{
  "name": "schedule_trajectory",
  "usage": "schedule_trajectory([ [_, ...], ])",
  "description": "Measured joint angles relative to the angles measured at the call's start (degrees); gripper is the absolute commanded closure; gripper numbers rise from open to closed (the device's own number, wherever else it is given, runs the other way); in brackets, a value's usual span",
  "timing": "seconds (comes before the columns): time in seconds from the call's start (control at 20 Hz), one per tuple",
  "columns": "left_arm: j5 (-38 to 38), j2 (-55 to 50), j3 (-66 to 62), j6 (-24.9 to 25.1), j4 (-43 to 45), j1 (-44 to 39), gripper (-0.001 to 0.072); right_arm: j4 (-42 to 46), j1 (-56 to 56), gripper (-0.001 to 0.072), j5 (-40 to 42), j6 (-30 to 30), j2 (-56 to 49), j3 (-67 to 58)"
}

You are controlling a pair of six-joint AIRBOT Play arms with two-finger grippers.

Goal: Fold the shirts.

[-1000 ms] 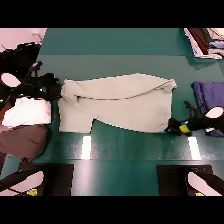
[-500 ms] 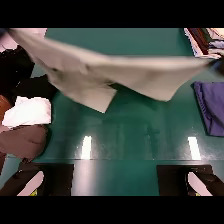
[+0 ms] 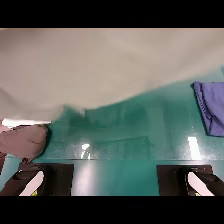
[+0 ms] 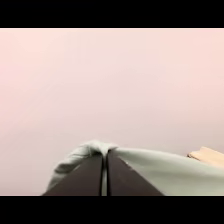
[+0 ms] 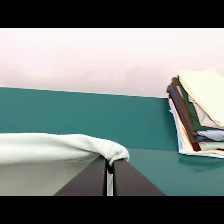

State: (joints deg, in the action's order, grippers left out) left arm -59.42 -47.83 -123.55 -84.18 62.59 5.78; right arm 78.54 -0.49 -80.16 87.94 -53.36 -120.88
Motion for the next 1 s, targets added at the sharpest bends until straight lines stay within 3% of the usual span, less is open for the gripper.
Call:
schedule_trajectory([
  [0.3,-4.11,-4.33,14.01,-1.9,-1.46,-0.02,0.0683,2.23,0.0,0.0697,-0.76,0.46,-4.33,5.66],
  [0.7,-7.56,-26.43,32.63,-0.42,-4.11,-0.04,0.0682,2.19,0.02,0.0697,-9.31,0.5,-30.12,11.52],
  [1.0,2.86,-42.77,34.75,3.96,-8.09,-0.02,0.0682,-0.5,-0.2,0.0696,-1.55,-0.2,-45.9,14.45],
])
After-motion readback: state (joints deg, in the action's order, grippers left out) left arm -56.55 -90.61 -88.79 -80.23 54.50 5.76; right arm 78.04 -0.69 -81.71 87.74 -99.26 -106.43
